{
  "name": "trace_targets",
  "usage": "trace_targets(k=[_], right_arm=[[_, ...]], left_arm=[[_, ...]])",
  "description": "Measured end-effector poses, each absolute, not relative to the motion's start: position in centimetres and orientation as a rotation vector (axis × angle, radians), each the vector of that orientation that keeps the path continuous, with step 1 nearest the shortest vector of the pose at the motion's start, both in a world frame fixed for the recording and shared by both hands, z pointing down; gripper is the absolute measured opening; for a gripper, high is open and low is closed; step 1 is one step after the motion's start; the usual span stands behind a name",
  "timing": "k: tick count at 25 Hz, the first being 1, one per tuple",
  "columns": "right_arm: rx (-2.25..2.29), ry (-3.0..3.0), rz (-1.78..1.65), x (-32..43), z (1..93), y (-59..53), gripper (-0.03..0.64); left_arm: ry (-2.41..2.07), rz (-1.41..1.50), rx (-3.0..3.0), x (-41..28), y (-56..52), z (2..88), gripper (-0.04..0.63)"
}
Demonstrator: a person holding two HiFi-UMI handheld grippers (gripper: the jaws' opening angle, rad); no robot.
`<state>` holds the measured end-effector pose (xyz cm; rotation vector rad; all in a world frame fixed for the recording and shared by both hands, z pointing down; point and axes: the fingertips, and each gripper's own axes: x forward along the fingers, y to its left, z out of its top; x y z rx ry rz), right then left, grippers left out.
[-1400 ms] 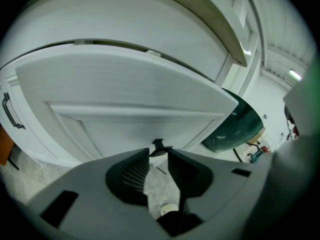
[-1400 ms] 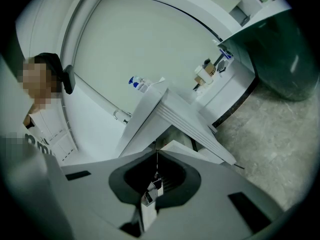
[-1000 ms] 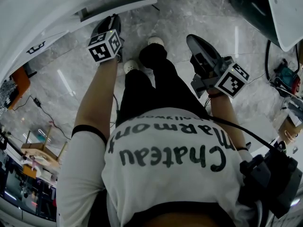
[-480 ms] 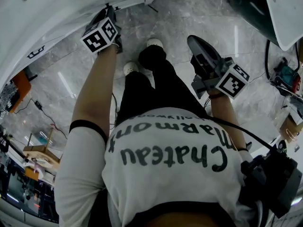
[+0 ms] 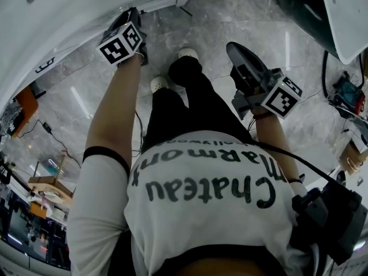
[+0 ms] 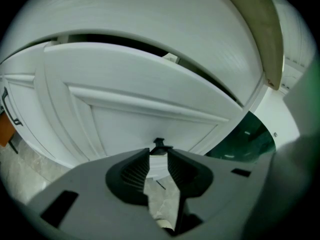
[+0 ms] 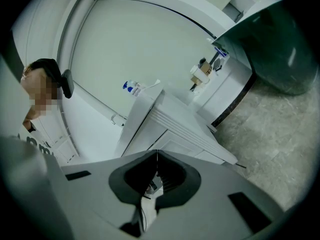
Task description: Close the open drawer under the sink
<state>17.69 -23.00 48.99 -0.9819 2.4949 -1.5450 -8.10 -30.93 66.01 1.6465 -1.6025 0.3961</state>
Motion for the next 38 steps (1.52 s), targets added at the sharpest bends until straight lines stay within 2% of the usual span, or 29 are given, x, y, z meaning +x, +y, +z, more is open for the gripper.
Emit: trace_targets(k=[5,11,18,23,29,38], right_arm=[[-0.967,2.507,-1.533,17.0,48.6,-23.7,0.011],[-0.937,2.459,-1.509,16.8,45.8,-24.0,0.011],[-0.937,2.453,-1.399,15.3,40.5,-23.4,0.011],[-1.001,2.524,-1.263,13.4,36.4,-22.1,0.011],[-0.887,2.575,-1.045,9.2,28.8,-21.7,0.011],[-0.804,2.722,-0.869,5.6,22.0,-18.6,0.011]], left_arm=[[-1.539,0.355,1.637,-8.4,-31.3,66.4,0.117],[-1.525,0.514,1.679,-8.0,-30.2,65.3,0.095],[-1.566,0.494,1.903,-8.6,-29.0,56.3,0.077],[-1.482,0.281,2.072,-7.7,-25.7,47.6,0.028],[-1.362,0.128,2.261,-7.7,-24.0,36.4,0.026],[-1.299,0.015,2.338,-8.9,-18.9,27.3,0.026]])
